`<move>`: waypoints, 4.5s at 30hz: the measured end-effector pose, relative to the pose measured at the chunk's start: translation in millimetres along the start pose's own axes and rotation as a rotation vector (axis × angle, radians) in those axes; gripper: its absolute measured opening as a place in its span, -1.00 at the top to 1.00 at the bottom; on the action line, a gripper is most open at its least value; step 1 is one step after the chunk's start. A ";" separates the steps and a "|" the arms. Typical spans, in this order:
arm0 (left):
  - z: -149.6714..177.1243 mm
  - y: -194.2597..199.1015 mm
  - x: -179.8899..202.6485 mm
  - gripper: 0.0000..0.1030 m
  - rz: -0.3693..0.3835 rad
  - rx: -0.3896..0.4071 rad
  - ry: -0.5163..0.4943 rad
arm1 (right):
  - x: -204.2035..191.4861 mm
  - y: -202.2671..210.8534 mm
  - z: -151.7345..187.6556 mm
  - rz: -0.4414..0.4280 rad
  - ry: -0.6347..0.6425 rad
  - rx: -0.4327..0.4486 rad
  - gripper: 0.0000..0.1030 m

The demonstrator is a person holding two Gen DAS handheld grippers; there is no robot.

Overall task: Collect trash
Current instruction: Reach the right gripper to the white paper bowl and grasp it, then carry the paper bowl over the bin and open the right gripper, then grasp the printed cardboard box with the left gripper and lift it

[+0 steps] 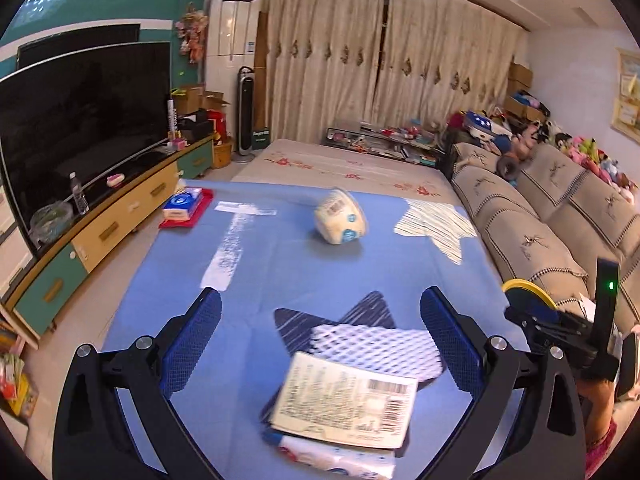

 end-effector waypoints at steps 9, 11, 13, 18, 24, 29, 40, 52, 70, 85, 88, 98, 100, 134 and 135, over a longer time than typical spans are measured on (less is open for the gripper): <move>5.5 -12.7 -58.1 -0.90 -0.001 -0.020 0.088 | -116.9 -73.5 -78.7 -0.046 0.272 0.017 -0.41; 8.0 -16.5 -68.6 -0.90 0.007 -0.029 0.117 | -134.0 -92.5 -90.1 -0.046 0.330 0.027 -0.43; 10.3 -22.5 -76.8 -0.90 0.013 -0.039 0.137 | -147.6 -112.1 -99.8 -0.015 0.395 0.028 -0.43; 17.1 -38.4 -102.4 -0.90 0.021 -0.063 0.179 | -160.1 -160.3 -130.3 -0.008 0.412 -0.021 -0.43; 26.2 -57.1 -123.4 -0.90 0.036 -0.097 0.223 | -164.7 -190.6 -145.3 -0.072 0.348 -0.159 -0.07; 29.8 -68.0 -136.0 -0.90 0.050 -0.113 0.241 | -193.7 -203.5 -137.4 -0.099 0.362 -0.229 0.48; 34.5 -74.2 -144.5 -0.90 0.084 -0.130 0.230 | -221.7 -180.8 -120.0 -0.067 0.410 -0.223 0.91; 29.4 -94.6 -110.7 -0.90 0.258 -0.165 0.140 | -22.3 -54.5 -81.8 0.344 0.041 -0.169 0.91; 41.8 -81.8 -26.0 -0.90 0.275 -0.172 0.033 | 235.3 -117.7 73.4 0.529 -0.295 -0.569 0.91; 75.1 -45.8 41.7 -0.90 0.217 -0.219 -0.147 | 224.9 -113.4 81.0 0.444 -0.277 -0.530 0.30; 81.2 -47.7 37.4 -0.90 0.192 -0.231 -0.165 | 206.7 -89.0 71.8 0.410 -0.260 -0.453 0.13; 99.8 -77.4 46.9 -0.90 0.109 -0.297 -0.270 | 152.2 -30.2 61.6 0.275 -0.207 -0.275 -0.08; 99.7 -76.9 50.5 -0.90 0.103 -0.289 -0.296 | 149.8 -29.1 62.9 0.247 -0.211 -0.263 -0.11; 154.6 -24.7 63.7 -0.90 0.354 -0.459 -0.645 | 67.2 -9.5 58.9 0.012 -0.127 -0.142 -0.29; 153.8 -29.5 61.7 -0.90 0.352 -0.482 -0.612 | 67.3 -9.7 58.9 0.009 -0.128 -0.143 -0.29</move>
Point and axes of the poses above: each gripper's, at about its wrist camera, not at the fingertips, and y roughly against the way its jaws point, x to its right, z to its underside, the point moved 7 cm from there along -y, roughly the way its jaws point, and after that the axes turned 3 degrees about y, right-handed, at the moved point
